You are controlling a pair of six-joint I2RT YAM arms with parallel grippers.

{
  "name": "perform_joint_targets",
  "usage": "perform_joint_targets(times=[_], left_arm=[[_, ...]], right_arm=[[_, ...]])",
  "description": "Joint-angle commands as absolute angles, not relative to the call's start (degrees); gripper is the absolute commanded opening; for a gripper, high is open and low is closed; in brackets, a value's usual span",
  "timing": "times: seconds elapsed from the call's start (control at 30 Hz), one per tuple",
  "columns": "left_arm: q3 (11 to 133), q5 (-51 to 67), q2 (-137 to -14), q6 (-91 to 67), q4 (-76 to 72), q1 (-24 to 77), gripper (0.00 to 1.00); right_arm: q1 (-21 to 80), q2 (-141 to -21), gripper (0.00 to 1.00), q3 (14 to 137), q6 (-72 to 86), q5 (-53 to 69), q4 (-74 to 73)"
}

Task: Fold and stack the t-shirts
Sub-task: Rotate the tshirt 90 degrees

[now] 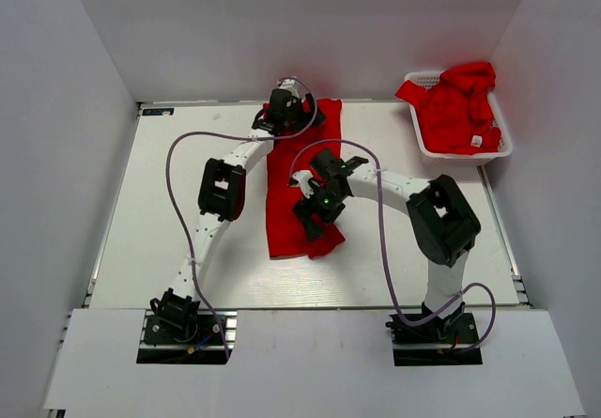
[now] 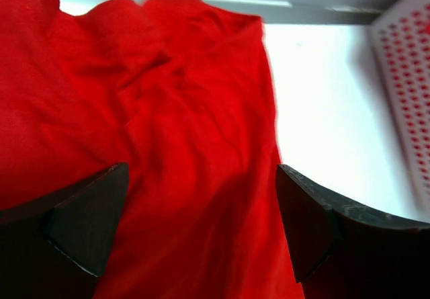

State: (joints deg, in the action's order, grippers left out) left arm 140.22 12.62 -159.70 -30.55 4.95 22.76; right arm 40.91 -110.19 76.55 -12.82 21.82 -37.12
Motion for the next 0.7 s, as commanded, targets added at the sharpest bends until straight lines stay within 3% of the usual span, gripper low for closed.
perform_joint_targets(times=[0.0, 0.27, 0.43, 0.67], left_arm=[[140.3, 7.9, -151.8, -27.0, 5.9, 21.7, 1.0], [132.4, 0.3, -129.7, -17.8, 11.5, 21.7, 1.0], [122.8, -3.4, -115.8, -14.3, 25.7, 21.7, 1.0], [86.1, -6.2, -96.4, -22.3, 36.8, 23.1, 1.0]], right_arm=[[40.9, -100.8, 0.9, 76.4, -8.3, 14.6, -34.2], [40.5, -89.0, 0.9, 68.7, 6.1, 2.9, -28.8], [40.7, -88.3, 0.9, 65.7, 13.1, 0.3, -31.6], [40.9, -87.1, 0.9, 60.7, 29.8, -11.2, -37.2]])
